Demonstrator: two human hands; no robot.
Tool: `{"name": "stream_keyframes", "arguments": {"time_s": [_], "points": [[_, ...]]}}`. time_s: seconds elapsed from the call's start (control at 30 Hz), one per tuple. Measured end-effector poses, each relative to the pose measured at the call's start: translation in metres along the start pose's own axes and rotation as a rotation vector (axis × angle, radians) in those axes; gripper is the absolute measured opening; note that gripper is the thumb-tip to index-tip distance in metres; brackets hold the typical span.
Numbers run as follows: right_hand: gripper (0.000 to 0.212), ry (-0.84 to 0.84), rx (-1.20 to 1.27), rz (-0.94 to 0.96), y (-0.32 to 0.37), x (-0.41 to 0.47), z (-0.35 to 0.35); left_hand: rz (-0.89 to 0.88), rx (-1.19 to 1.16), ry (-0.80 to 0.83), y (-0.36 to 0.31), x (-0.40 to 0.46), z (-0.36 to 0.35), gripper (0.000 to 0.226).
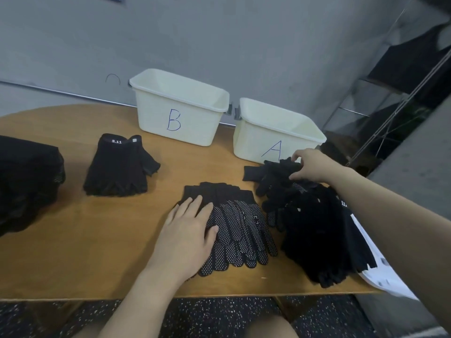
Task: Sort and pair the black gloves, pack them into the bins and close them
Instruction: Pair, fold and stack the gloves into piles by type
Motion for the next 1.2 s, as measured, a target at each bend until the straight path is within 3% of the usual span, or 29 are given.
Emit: {"name": "stream_keyframes", "arguments": {"time_s": [0.2, 0.53, 0.7, 0.8, 0.93, 1.03, 1.13, 1.2], "points": [[0.005, -0.047, 0.06, -0.001, 0.001, 0.008, 0.006, -0.014, -0.019, 0.007, 0.002, 0.004, -0.002, 0.061], [0.01, -0.411, 0.273, -0.03, 0.011, 0.006, 0.108, -0.026, -0.084, -0.04, 0.008, -0.01, 0.011, 0.06], [0.018, -0.457, 0.511, -0.016, 0.04, -0.014, 0.159, 0.009, -0.114, -0.128, 0.013, -0.02, 0.036, 0.052], [0.013, -0.4, 0.729, 0.015, 0.072, -0.034, 0.177, 0.047, -0.186, -0.176, 0.016, -0.031, 0.052, 0.047], [0.016, -0.171, 1.019, 0.098, 0.132, -0.068, 0.173, 0.165, -0.575, -0.269, 0.027, -0.046, 0.074, 0.032], [0.013, 0.024, 1.211, 0.158, 0.181, -0.1, 0.157, 0.361, -0.965, -0.224, 0.043, -0.051, 0.076, 0.03], [0.005, 0.153, 1.355, 0.182, 0.223, -0.126, 0.133, 0.491, -1.412, -0.184, 0.048, -0.053, 0.075, 0.072], [0.011, 0.229, 1.437, 0.17, 0.246, -0.136, 0.109, 0.561, -1.621, -0.153, 0.052, -0.053, 0.073, 0.093]]}}
Point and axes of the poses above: each hand's wrist, its own x-axis towards the middle knuckle, its own z-axis out of the back of the hand, y = z × x, the point moved 10 cm from there along x, towards the middle knuckle, and after that the axes turned 12 degrees about -y, right-handed, at the moved point
